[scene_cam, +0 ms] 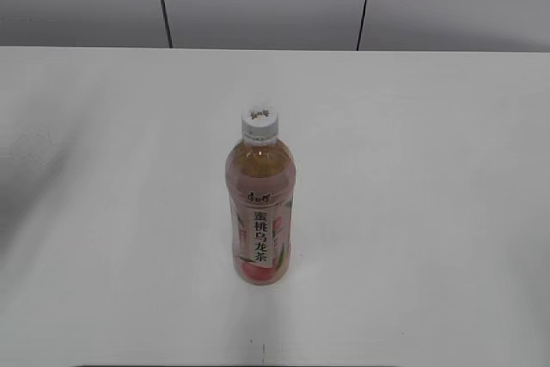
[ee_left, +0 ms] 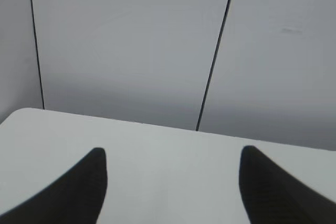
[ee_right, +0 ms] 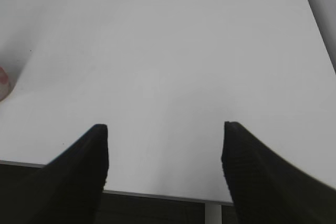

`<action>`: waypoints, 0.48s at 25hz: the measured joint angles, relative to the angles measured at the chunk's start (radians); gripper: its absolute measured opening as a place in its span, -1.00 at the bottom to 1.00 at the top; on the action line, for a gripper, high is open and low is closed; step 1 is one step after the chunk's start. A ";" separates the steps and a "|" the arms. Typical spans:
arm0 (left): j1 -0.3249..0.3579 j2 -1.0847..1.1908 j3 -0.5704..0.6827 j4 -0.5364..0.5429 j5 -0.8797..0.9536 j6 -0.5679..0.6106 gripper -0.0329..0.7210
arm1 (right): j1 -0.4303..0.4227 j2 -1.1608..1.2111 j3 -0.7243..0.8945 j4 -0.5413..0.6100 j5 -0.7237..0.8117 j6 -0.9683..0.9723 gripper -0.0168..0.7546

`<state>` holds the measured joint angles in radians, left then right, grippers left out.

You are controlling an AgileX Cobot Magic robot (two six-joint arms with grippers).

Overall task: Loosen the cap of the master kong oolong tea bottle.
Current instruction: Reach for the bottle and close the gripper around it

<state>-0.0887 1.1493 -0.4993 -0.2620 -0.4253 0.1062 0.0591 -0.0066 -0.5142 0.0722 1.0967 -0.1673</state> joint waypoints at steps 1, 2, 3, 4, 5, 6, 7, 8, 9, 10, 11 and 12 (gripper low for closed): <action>-0.013 0.035 0.012 0.004 -0.039 0.000 0.37 | 0.000 0.000 0.000 0.001 0.000 0.000 0.37; -0.028 0.070 0.024 0.008 -0.069 -0.001 0.37 | 0.000 0.000 0.000 0.001 0.000 0.000 0.37; -0.044 0.100 0.036 0.010 -0.106 -0.001 0.37 | 0.000 0.000 0.000 0.001 0.000 0.000 0.37; -0.057 0.133 0.050 0.012 -0.145 -0.001 0.37 | 0.000 0.000 0.000 0.001 0.000 0.000 0.37; -0.072 0.165 0.063 0.015 -0.180 -0.001 0.37 | 0.000 0.000 0.000 0.001 0.000 0.000 0.37; -0.087 0.190 0.081 0.021 -0.223 -0.001 0.37 | 0.000 0.000 0.000 0.001 -0.001 0.000 0.37; -0.101 0.217 0.100 0.027 -0.266 -0.001 0.37 | 0.000 0.000 0.000 0.001 -0.001 0.000 0.37; -0.110 0.243 0.117 0.039 -0.307 -0.001 0.37 | 0.000 0.000 0.000 0.001 -0.001 0.000 0.37; -0.118 0.265 0.136 0.053 -0.342 -0.001 0.37 | 0.000 0.000 0.000 0.001 -0.001 0.000 0.37; -0.124 0.282 0.156 0.062 -0.385 -0.001 0.37 | 0.000 0.000 0.000 0.001 -0.001 0.000 0.37; -0.128 0.299 0.176 0.073 -0.429 -0.003 0.37 | 0.000 0.000 0.000 0.001 -0.001 0.000 0.37; -0.128 0.315 0.193 0.084 -0.466 -0.010 0.37 | 0.000 0.000 0.000 0.001 -0.001 0.000 0.37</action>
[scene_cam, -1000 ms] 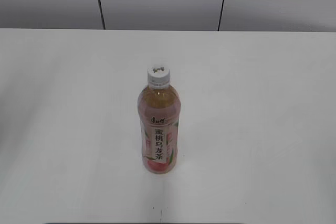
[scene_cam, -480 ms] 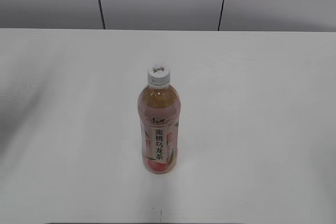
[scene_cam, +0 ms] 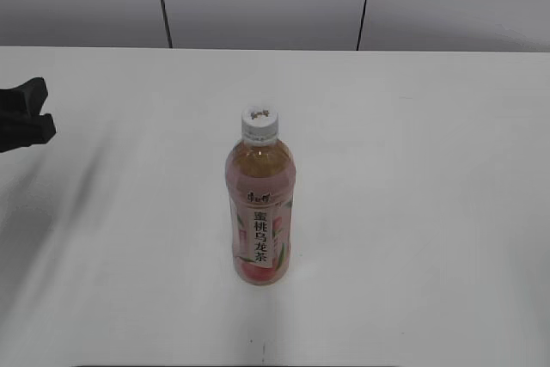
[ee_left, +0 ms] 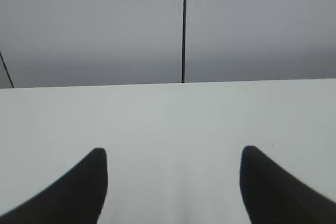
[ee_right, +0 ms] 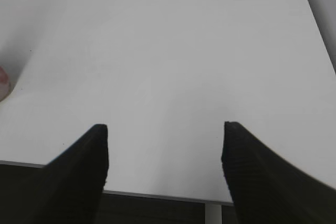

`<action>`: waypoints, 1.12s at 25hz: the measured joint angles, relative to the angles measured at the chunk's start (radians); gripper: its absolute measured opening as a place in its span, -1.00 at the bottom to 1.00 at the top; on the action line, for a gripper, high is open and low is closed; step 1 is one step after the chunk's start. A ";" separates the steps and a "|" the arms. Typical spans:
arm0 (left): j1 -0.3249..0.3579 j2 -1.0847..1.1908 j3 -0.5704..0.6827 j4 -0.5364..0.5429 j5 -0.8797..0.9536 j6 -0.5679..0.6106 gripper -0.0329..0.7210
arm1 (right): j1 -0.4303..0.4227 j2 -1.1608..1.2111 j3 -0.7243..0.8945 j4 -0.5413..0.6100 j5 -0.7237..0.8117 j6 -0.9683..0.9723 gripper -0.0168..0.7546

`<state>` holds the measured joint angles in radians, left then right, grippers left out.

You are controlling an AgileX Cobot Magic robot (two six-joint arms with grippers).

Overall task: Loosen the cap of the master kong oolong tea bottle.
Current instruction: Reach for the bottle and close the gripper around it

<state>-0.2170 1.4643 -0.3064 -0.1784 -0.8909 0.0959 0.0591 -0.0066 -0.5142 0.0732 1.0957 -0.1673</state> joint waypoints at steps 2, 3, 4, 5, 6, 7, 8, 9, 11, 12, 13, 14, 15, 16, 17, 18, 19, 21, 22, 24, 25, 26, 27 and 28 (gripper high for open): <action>-0.001 0.028 0.036 0.016 -0.093 -0.023 0.37 | 0.000 0.000 0.000 0.000 0.000 0.000 0.37; -0.001 0.045 0.049 0.029 -0.142 -0.036 0.37 | 0.000 0.000 0.000 0.000 0.000 0.000 0.37; -0.001 0.064 0.061 0.043 -0.178 -0.043 0.37 | 0.000 0.000 0.000 0.000 0.000 0.000 0.37; -0.001 0.082 0.070 0.058 -0.214 -0.047 0.37 | 0.000 0.000 0.000 0.000 0.000 0.000 0.37; -0.001 0.103 0.074 0.070 -0.237 -0.055 0.37 | 0.000 0.000 0.000 0.000 0.000 0.000 0.37; -0.002 0.125 0.075 0.082 -0.251 -0.064 0.37 | 0.000 0.000 0.000 0.000 0.000 0.000 0.37; -0.002 0.146 0.076 0.090 -0.264 -0.066 0.37 | 0.000 0.000 0.000 0.000 0.000 0.000 0.37; -0.002 0.163 0.077 0.094 -0.276 -0.068 0.37 | 0.000 0.000 0.000 0.000 0.000 0.000 0.37; -0.002 0.199 0.077 0.099 -0.292 -0.069 0.37 | 0.000 0.000 0.000 0.000 0.000 0.000 0.37; -0.002 0.210 0.077 0.101 -0.297 -0.070 0.37 | 0.000 0.000 0.000 0.000 0.000 0.000 0.37; -0.002 0.221 0.077 0.103 -0.299 -0.070 0.37 | 0.000 0.000 0.000 0.000 0.000 0.000 0.37; -0.002 0.227 0.077 0.104 -0.300 -0.070 0.37 | 0.000 0.000 0.000 0.000 0.000 0.000 0.37; -0.002 0.230 0.077 0.110 -0.301 -0.073 0.37 | 0.000 0.000 0.000 0.000 0.000 0.000 0.37; -0.002 0.232 0.077 0.114 -0.301 -0.073 0.37 | 0.000 0.000 0.000 0.000 0.000 0.000 0.37; -0.002 0.232 0.077 0.119 -0.304 -0.076 0.37 | 0.000 0.000 0.000 0.000 0.000 0.000 0.37; -0.002 0.232 0.077 0.125 -0.304 -0.078 0.37 | 0.000 0.000 0.000 0.000 0.000 0.000 0.37; -0.002 0.232 0.077 0.135 -0.305 -0.083 0.37 | 0.000 0.000 0.000 0.000 0.000 0.000 0.37; -0.002 0.232 0.077 0.190 -0.305 -0.087 0.37 | 0.000 0.000 0.000 0.000 0.000 0.000 0.37; -0.002 0.232 0.077 0.227 -0.305 -0.088 0.37 | 0.000 0.000 0.000 0.000 0.000 0.000 0.37; -0.002 0.232 0.077 0.298 -0.305 -0.088 0.37 | 0.000 0.000 0.000 0.000 0.000 0.000 0.37; -0.002 0.232 0.077 0.335 -0.305 -0.088 0.37 | 0.000 0.000 0.000 0.000 0.000 0.000 0.37; -0.002 0.232 0.077 0.366 -0.305 -0.088 0.37 | 0.000 0.000 0.000 0.000 0.000 0.000 0.37; -0.002 0.232 0.077 0.390 -0.306 -0.088 0.37 | 0.000 0.000 0.000 0.000 0.000 0.000 0.37; -0.002 0.232 0.078 0.417 -0.306 -0.088 0.37 | 0.000 0.000 0.000 0.000 0.000 0.000 0.37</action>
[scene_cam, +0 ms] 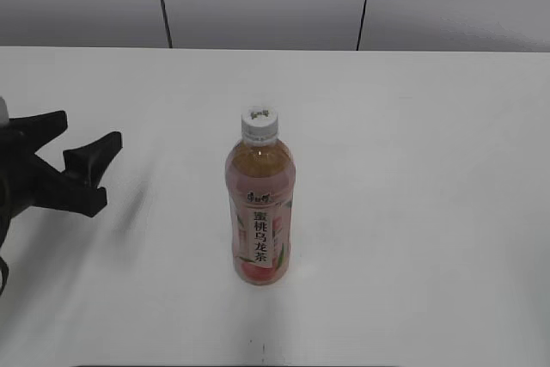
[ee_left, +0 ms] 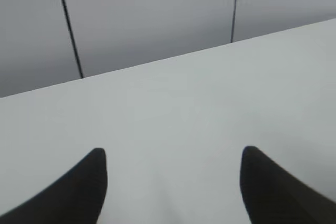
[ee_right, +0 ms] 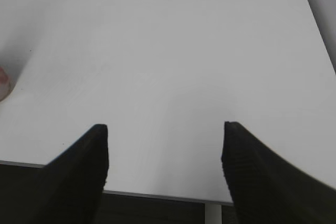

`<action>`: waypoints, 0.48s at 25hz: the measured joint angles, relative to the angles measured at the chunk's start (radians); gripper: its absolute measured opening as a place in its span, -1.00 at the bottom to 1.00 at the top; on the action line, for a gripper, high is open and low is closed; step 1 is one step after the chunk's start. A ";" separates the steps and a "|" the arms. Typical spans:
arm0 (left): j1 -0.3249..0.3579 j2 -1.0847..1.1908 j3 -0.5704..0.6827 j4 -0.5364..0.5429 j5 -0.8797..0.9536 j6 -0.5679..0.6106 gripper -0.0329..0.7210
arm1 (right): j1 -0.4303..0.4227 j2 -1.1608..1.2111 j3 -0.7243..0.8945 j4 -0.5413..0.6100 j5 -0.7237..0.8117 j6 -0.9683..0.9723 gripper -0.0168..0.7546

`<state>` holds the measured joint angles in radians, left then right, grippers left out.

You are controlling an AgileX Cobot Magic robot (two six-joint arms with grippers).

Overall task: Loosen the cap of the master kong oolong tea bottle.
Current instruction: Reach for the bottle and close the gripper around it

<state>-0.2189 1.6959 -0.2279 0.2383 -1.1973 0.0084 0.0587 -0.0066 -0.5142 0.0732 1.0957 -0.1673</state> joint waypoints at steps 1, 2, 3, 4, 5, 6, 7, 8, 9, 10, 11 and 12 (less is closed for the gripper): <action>0.000 0.000 0.002 0.026 -0.001 0.000 0.38 | 0.000 0.000 0.000 0.000 0.000 0.000 0.37; 0.000 0.000 0.004 0.052 -0.001 0.000 0.38 | 0.000 0.000 0.000 0.000 0.000 0.000 0.37; 0.000 0.000 0.007 0.076 -0.001 0.000 0.39 | 0.000 0.000 0.000 0.000 0.000 0.000 0.37; 0.000 0.000 0.009 0.111 -0.001 0.000 0.40 | 0.000 0.000 0.000 0.000 0.000 0.000 0.37; 0.000 0.000 0.010 0.153 -0.001 -0.003 0.42 | 0.000 0.000 0.000 0.000 0.000 0.000 0.37; 0.000 0.000 0.010 0.186 -0.001 -0.008 0.44 | 0.000 0.000 0.000 0.000 0.000 0.000 0.37; 0.000 0.000 0.010 0.224 -0.002 -0.022 0.46 | 0.000 0.000 0.000 0.000 0.000 0.000 0.37; 0.000 0.000 0.010 0.257 -0.002 -0.037 0.48 | 0.000 0.000 0.000 0.000 0.000 0.000 0.37; 0.000 0.000 0.010 0.286 -0.002 -0.051 0.50 | 0.000 0.000 0.000 0.000 0.000 0.000 0.37; 0.000 0.000 0.010 0.308 -0.002 -0.064 0.52 | 0.000 0.000 0.000 0.000 0.000 0.000 0.37; 0.000 0.000 0.010 0.331 -0.002 -0.076 0.55 | 0.000 0.000 0.000 0.000 0.000 0.000 0.37; 0.000 0.000 0.010 0.353 -0.002 -0.085 0.58 | 0.000 0.000 0.000 0.000 0.000 0.000 0.37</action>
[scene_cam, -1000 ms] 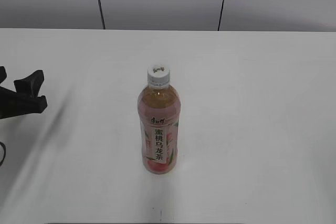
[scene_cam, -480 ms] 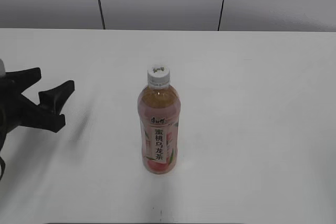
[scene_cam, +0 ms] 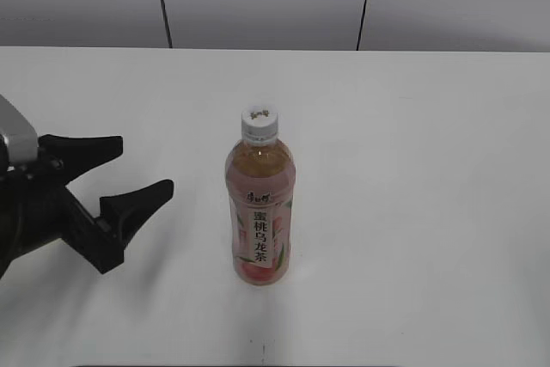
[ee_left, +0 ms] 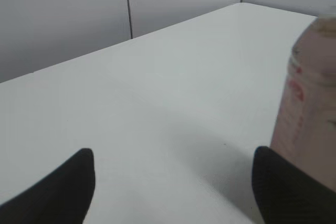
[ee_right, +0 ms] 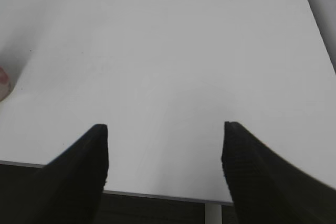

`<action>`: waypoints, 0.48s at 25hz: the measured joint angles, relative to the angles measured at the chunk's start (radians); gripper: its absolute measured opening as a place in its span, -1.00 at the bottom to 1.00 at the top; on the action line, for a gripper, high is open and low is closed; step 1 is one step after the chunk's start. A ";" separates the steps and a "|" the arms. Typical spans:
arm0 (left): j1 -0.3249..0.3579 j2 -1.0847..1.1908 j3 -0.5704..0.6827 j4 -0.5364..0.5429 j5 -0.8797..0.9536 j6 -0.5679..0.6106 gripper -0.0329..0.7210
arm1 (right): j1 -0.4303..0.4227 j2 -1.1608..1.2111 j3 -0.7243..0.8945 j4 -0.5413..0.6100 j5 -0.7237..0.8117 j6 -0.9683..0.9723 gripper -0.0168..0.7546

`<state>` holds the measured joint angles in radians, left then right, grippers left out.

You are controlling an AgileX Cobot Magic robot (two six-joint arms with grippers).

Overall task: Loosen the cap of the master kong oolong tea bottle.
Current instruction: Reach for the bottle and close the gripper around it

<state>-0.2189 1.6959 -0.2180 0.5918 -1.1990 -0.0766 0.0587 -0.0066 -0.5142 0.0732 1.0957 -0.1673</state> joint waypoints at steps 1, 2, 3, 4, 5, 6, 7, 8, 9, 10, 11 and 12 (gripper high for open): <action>0.000 0.000 0.000 0.019 0.000 -0.011 0.61 | 0.000 0.000 0.000 0.000 0.000 0.000 0.37; 0.000 0.000 0.000 0.043 0.000 -0.031 0.64 | 0.000 0.000 0.000 0.000 0.000 0.000 0.37; 0.000 0.000 0.000 0.070 0.000 -0.053 0.65 | 0.000 0.000 0.000 0.000 0.000 0.000 0.37; 0.000 0.000 0.000 0.102 0.000 -0.071 0.66 | 0.000 0.000 0.000 0.000 0.000 0.000 0.37; 0.000 0.000 0.000 0.129 0.000 -0.082 0.66 | 0.000 0.000 0.000 0.000 0.000 0.000 0.37; 0.000 0.000 0.000 0.159 0.000 -0.091 0.66 | 0.000 0.000 0.000 0.000 0.000 0.000 0.37; 0.000 0.000 0.000 0.184 0.000 -0.099 0.66 | 0.000 0.000 0.000 0.000 0.000 0.000 0.37; 0.000 0.000 0.000 0.201 0.000 -0.106 0.67 | 0.000 0.000 0.000 0.000 0.000 0.000 0.37; 0.000 0.000 0.000 0.217 0.000 -0.116 0.67 | 0.000 0.000 0.000 0.000 0.000 0.000 0.37; 0.000 0.000 0.000 0.228 0.000 -0.123 0.67 | 0.000 0.000 0.000 0.000 0.000 0.000 0.37; 0.000 0.000 -0.002 0.235 0.000 -0.127 0.66 | 0.000 0.000 0.000 0.000 0.000 0.000 0.37; 0.000 0.000 -0.007 0.241 0.000 -0.129 0.66 | 0.000 0.000 0.000 0.000 0.000 0.000 0.37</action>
<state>-0.2189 1.6959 -0.2245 0.8327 -1.1990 -0.2060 0.0587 -0.0066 -0.5142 0.0732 1.0957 -0.1673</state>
